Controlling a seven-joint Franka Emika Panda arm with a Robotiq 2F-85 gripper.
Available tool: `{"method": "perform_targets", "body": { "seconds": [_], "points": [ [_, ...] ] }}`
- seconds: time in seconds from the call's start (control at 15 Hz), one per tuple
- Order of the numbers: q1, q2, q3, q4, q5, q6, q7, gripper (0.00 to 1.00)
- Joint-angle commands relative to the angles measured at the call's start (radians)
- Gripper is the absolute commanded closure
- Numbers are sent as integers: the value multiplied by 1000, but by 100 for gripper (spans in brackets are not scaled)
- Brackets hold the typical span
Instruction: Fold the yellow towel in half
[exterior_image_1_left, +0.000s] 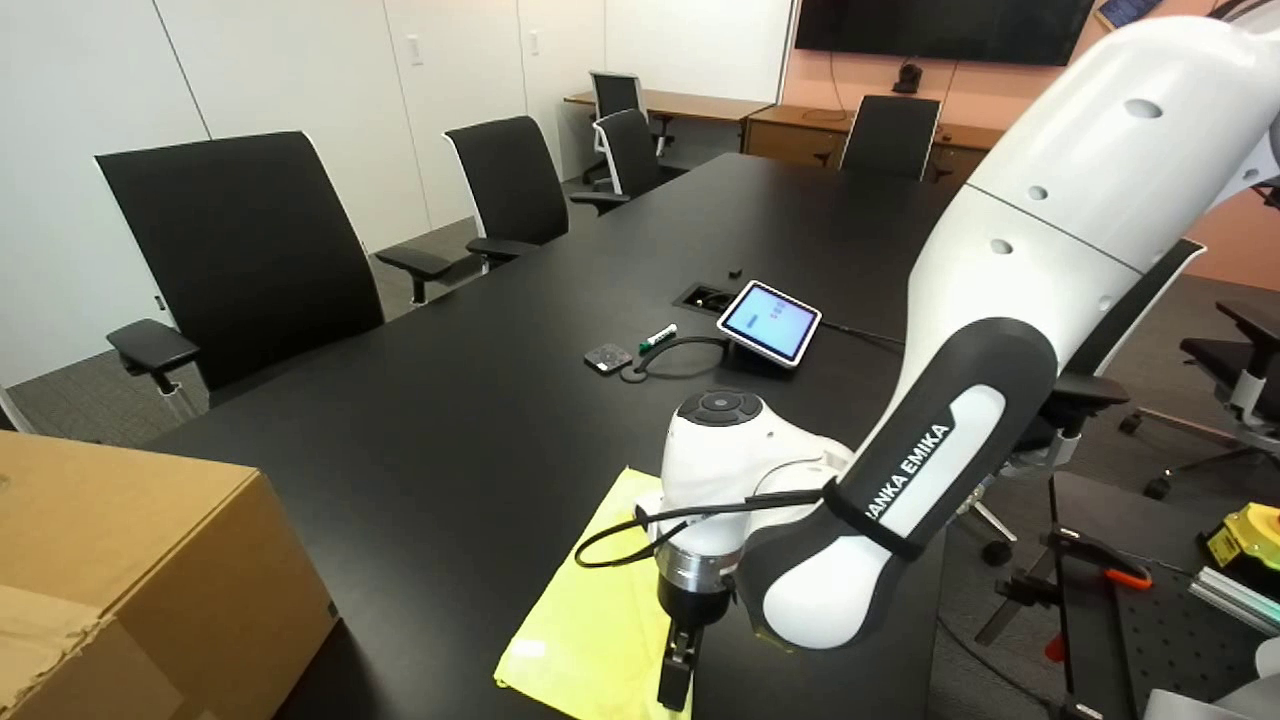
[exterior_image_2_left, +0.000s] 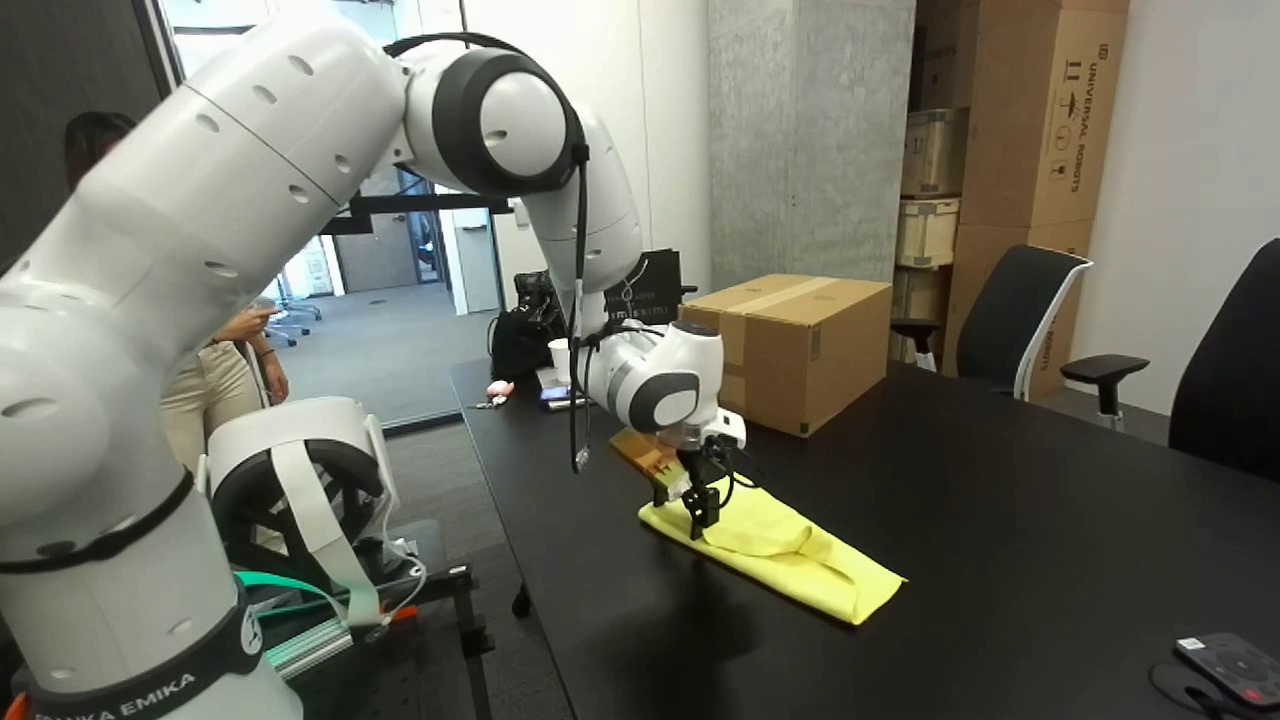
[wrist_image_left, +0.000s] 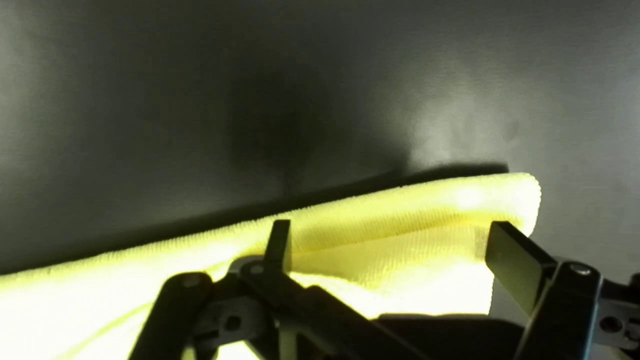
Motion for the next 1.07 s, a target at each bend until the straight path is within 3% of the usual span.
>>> {"method": "perform_targets", "body": {
  "seconds": [0.0,1.0],
  "points": [
    [13,-2,-18,28,-41,-17,-17,0],
    [-23,22,28,56,-71,-25,-127,0]
  ]
}}
